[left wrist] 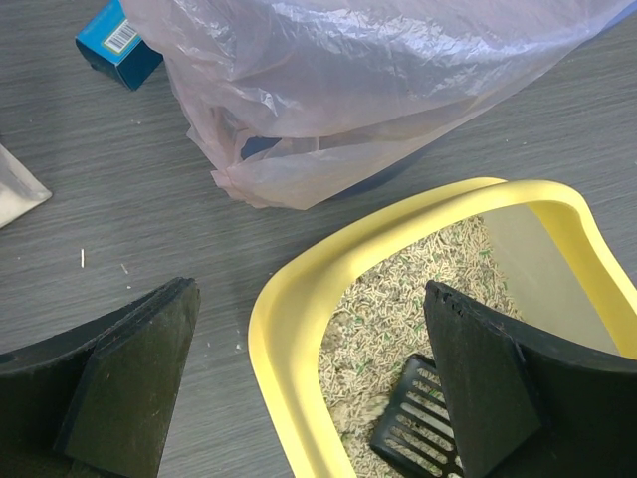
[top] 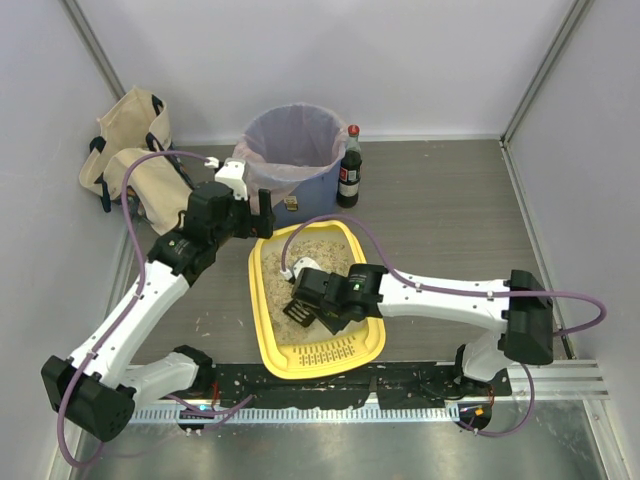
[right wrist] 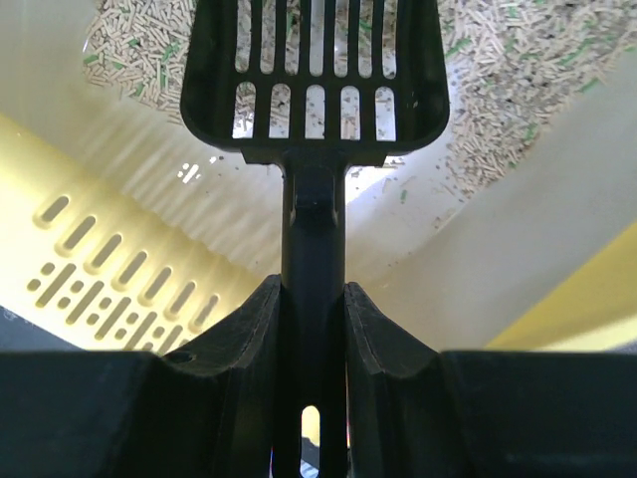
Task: Clean the litter box
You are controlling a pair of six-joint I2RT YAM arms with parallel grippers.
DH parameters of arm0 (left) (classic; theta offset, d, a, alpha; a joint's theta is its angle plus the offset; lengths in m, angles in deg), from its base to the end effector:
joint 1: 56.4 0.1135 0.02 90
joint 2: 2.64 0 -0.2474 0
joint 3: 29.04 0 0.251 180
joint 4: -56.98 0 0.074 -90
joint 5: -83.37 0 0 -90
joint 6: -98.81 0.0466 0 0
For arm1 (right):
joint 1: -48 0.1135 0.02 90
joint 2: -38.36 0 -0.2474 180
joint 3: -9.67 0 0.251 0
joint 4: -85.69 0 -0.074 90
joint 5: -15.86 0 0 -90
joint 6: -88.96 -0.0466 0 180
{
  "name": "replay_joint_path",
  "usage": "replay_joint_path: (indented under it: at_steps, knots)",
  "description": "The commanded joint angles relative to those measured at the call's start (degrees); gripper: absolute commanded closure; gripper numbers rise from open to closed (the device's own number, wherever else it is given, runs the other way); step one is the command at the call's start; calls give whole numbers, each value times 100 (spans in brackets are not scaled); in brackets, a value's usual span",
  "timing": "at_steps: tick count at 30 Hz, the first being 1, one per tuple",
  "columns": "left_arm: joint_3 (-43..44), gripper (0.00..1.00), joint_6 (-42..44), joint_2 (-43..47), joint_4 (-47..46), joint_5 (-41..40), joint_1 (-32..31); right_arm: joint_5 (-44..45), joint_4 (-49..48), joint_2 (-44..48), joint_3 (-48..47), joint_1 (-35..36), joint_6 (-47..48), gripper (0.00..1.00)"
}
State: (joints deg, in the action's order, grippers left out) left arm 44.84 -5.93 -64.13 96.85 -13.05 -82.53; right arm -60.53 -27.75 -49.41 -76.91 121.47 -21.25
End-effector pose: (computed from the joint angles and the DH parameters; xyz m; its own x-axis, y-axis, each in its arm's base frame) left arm 0.2302 -0.1071 0.3292 -0.4893 -0.0416 -0.8711 0.2317 0.9568 -0.1758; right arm 0.0977 0.2907 0.2451 -0.5602 -0.7076 -0.4306 -0.7596 0.6462 -0.0736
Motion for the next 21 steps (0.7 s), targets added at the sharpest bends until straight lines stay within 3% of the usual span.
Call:
replay_joint_path:
  at_steps: [1, 11, 21]
  knots:
    - [94, 0, 24, 6, -55, -18, -24, -490, -702, -144, 103, -131, 255, 99]
    - [86, 0, 15, -47, -64, 26, -15, 132, -1984, -302, 797, -255, -404, 99]
    - [86, 0, -20, -38, -73, 70, -24, 1222, -2425, -584, 999, -254, -1011, 98]
